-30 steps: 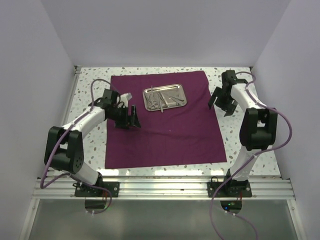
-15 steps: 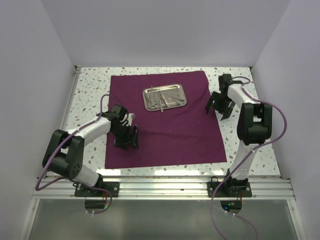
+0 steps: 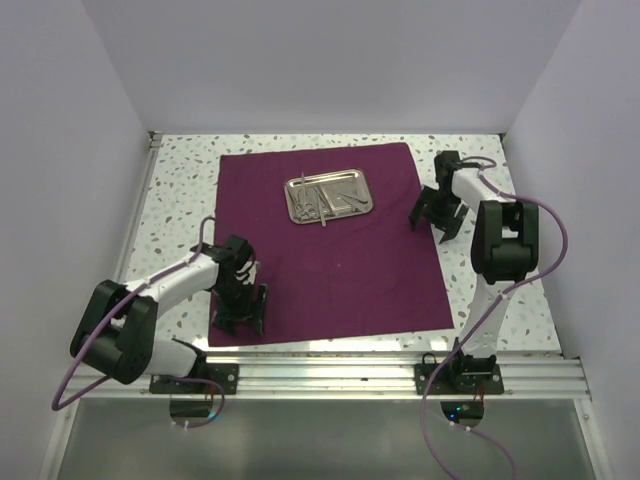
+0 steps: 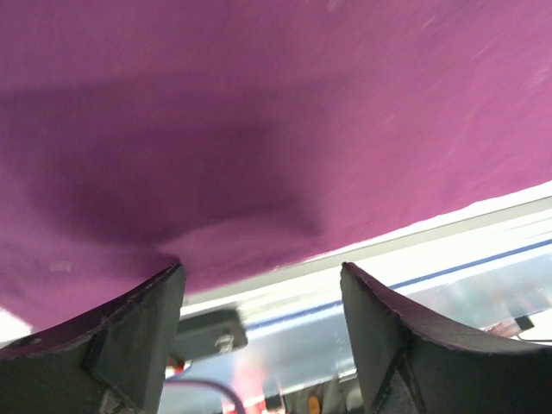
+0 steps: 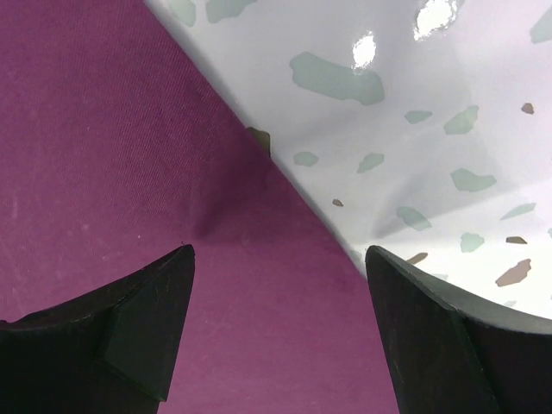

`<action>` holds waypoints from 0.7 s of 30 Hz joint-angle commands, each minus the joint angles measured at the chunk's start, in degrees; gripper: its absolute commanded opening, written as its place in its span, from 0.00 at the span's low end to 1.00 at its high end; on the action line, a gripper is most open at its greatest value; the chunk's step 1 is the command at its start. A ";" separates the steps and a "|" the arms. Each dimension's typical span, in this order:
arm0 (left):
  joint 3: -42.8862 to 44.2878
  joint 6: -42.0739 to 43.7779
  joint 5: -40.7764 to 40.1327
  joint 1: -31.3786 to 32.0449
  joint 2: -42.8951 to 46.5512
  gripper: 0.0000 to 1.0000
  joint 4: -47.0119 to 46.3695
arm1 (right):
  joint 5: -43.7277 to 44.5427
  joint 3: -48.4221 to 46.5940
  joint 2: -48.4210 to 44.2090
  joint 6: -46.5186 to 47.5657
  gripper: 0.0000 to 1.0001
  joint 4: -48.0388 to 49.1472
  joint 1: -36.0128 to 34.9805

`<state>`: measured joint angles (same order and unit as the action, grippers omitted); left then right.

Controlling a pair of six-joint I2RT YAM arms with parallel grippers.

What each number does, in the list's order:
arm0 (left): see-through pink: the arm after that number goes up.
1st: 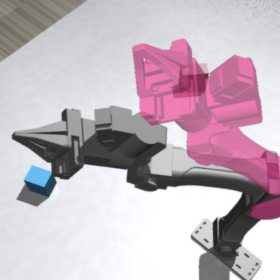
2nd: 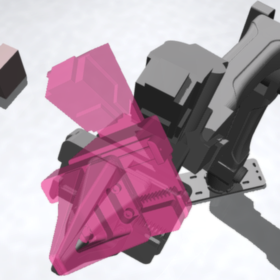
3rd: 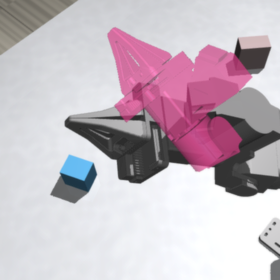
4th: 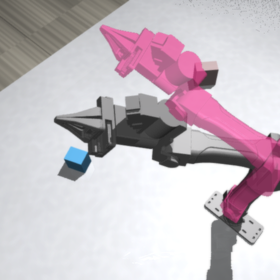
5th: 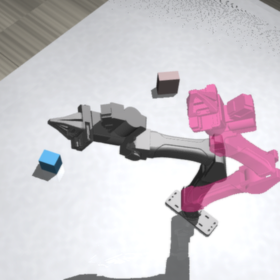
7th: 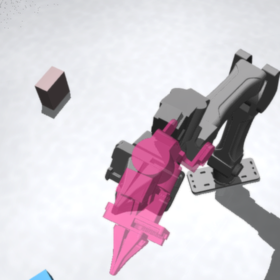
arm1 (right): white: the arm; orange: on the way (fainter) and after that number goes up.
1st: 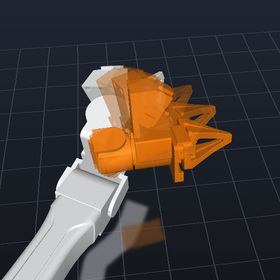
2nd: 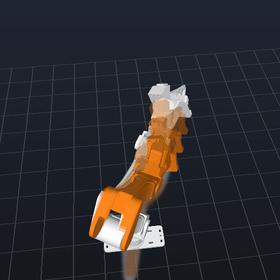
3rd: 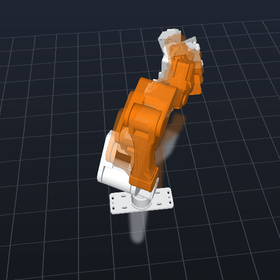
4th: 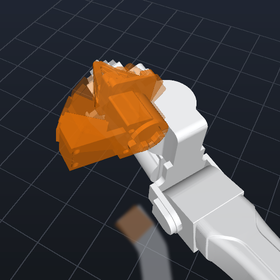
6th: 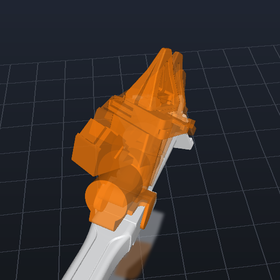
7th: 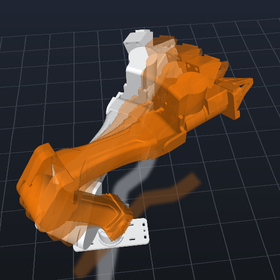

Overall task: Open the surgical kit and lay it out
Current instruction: Smooth out the surgical kit at the center of the board.

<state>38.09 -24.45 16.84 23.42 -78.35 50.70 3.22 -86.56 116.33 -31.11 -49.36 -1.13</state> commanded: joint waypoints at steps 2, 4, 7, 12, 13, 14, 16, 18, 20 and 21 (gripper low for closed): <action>6.54 -0.78 -4.34 0.58 2.23 0.81 5.81 | -2.25 -3.43 1.61 -0.53 0.83 0.41 -0.19; 14.50 -0.34 -5.94 0.57 1.45 0.88 6.43 | -2.87 -5.01 1.35 -0.44 0.82 0.85 -0.37; 27.36 0.80 -11.37 0.49 -2.68 1.00 6.00 | -4.71 -8.08 0.91 -0.44 0.82 1.11 -0.63; 48.45 2.74 -20.43 0.40 -12.34 1.00 2.50 | -7.09 -17.13 0.56 0.70 0.83 -0.21 -2.39; 53.01 1.61 -20.97 0.14 -14.97 1.00 1.17 | -7.00 -18.89 0.74 0.96 0.83 -0.38 -2.91; 53.23 1.86 -17.49 -0.30 -15.95 1.00 -1.71 | -7.26 -23.08 1.35 1.31 0.84 -0.47 -3.96; 49.22 5.35 0.60 -1.61 -19.71 1.00 -14.27 | -11.02 -28.54 3.10 2.81 0.85 -0.29 -5.37; 53.11 1.80 8.09 -4.52 -28.29 0.87 -15.55 | -11.92 -36.37 6.18 4.38 0.85 -0.64 -8.18; 55.51 -0.33 9.27 -5.40 -31.33 0.79 -15.36 | -13.24 -40.59 7.76 5.00 0.86 -0.91 -10.72; 53.78 -2.34 7.17 -5.32 -29.43 0.81 -19.11 | -13.59 -41.05 8.46 5.18 0.86 -0.39 -11.52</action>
<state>92.05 -23.20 17.52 19.73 -105.43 38.13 -5.65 -123.37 122.48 -28.84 -49.19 -9.08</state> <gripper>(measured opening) 0.808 0.853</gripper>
